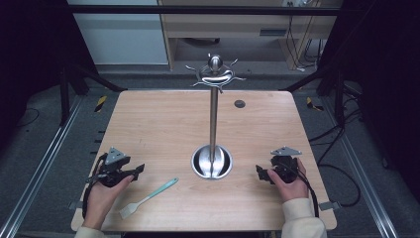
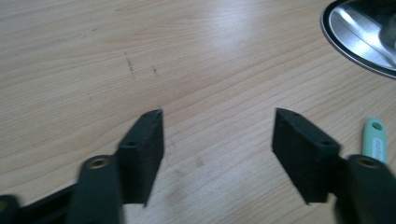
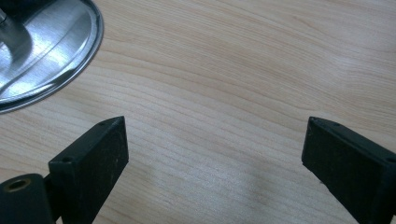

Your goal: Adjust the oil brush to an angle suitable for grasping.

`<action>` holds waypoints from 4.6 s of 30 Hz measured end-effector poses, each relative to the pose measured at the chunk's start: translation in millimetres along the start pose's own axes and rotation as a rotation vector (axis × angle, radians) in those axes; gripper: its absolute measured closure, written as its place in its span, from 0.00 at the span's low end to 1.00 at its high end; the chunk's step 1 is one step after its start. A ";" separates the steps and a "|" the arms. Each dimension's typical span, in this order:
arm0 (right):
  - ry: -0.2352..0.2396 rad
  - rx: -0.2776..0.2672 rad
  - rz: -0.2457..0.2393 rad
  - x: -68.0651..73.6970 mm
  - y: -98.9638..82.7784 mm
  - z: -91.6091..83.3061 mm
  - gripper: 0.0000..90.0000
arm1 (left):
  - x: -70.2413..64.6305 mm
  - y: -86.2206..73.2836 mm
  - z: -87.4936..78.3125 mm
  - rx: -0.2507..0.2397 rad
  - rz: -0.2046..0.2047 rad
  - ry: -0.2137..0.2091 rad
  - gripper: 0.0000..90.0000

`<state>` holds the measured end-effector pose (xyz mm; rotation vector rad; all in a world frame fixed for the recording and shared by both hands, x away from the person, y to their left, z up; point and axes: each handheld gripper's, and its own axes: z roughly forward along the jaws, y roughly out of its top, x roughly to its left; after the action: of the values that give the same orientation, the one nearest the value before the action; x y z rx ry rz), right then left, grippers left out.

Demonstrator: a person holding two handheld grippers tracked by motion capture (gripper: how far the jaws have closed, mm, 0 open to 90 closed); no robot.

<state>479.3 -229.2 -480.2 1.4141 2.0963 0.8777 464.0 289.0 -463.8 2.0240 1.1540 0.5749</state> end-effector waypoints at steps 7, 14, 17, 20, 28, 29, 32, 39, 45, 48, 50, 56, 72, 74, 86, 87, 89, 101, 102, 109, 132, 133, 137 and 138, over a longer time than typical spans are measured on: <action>-0.003 0.001 -0.004 -0.4 0.1 0.5 0.09 | -9.3 1.6 4.1 0.017 0.055 -0.044 0.80; -0.001 0.001 -0.006 -0.5 0.1 -0.4 0.09 | -31.3 3.7 16.6 0.091 0.107 -0.131 0.95; -0.002 0.004 -0.009 -0.3 0.0 0.4 0.09 | -40.4 4.1 22.2 0.129 0.144 -0.155 0.98; -0.002 0.002 -0.005 -0.4 0.1 -0.1 0.09 | -48.5 4.4 25.4 0.156 0.163 -0.180 1.00; -0.002 0.003 -0.007 -0.8 0.2 -0.9 0.09 | -58.2 2.4 31.6 0.204 0.186 -0.213 1.00; -0.002 0.002 -0.004 -0.6 0.2 -0.6 0.09 | -58.6 2.3 31.6 0.205 0.187 -0.215 1.00; -0.005 0.000 -0.007 -0.9 0.2 -0.1 0.09 | -60.9 2.0 32.0 0.216 0.195 -0.227 1.00; -0.005 0.000 -0.006 -1.0 0.3 -0.6 0.09 | -69.0 2.0 32.4 0.227 0.217 -0.243 1.00; -0.004 -0.004 -0.006 -1.4 0.4 -0.7 0.09 | -76.2 2.2 31.0 0.238 0.238 -0.258 1.00; -0.005 -0.005 -0.003 -2.0 0.7 -1.5 0.09 | -79.0 6.0 27.1 0.246 0.268 -0.254 1.00; -0.008 -0.003 -0.001 -2.4 0.3 -1.7 0.09 | -78.1 12.5 19.8 0.242 0.276 -0.243 0.99; -0.009 -0.001 0.002 -2.6 0.2 -1.7 0.09 | -80.7 19.8 -0.7 0.346 0.350 -0.210 0.88; -0.018 -0.005 0.004 -3.9 -0.1 -2.4 0.09 | -79.5 17.0 -9.1 0.569 0.452 -0.212 0.76; -0.016 -0.009 0.002 -4.3 0.0 -2.6 0.09 | -79.7 15.6 -7.5 0.582 0.454 -0.226 0.77; -0.014 -0.008 0.004 -4.2 0.0 -2.8 0.09 | -78.4 9.6 2.3 0.639 0.469 -0.236 0.78; -0.014 -0.008 0.003 -4.2 0.0 -2.7 0.09 | -78.1 9.4 2.6 0.641 0.471 -0.237 0.79; -0.015 -0.009 0.002 -4.3 0.0 -2.5 0.09 | -77.8 9.0 3.5 0.647 0.474 -0.242 0.79; -0.012 -0.008 0.003 -4.4 0.1 -3.2 0.09 | -78.7 9.8 7.3 0.656 0.489 -0.251 0.86; -0.012 -0.008 0.003 -4.4 0.1 -3.2 0.09 | -78.6 9.9 7.4 0.656 0.488 -0.251 0.86; -0.013 -0.007 0.004 -4.3 0.1 -3.1 0.09 | -78.2 10.9 8.7 0.663 0.488 -0.259 0.90; -0.017 -0.007 0.002 -4.1 -0.1 -2.4 0.09 | -66.0 44.7 -31.1 0.429 0.420 -0.255 0.91; -0.018 -0.007 0.000 -4.2 -0.2 -2.6 0.09 | -64.7 48.4 -35.2 0.403 0.416 -0.247 0.91; -0.015 -0.005 0.003 -3.8 -0.1 -2.7 0.09 | -64.2 53.5 -41.2 0.353 0.388 -0.243 0.91; -0.015 -0.005 0.004 -3.6 -0.1 -2.5 0.09 | -64.1 55.2 -42.9 0.339 0.384 -0.243 0.91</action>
<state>478.9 -233.2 -478.5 1.4180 2.0792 0.8708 433.0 230.8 -395.6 2.5535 0.7576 0.3134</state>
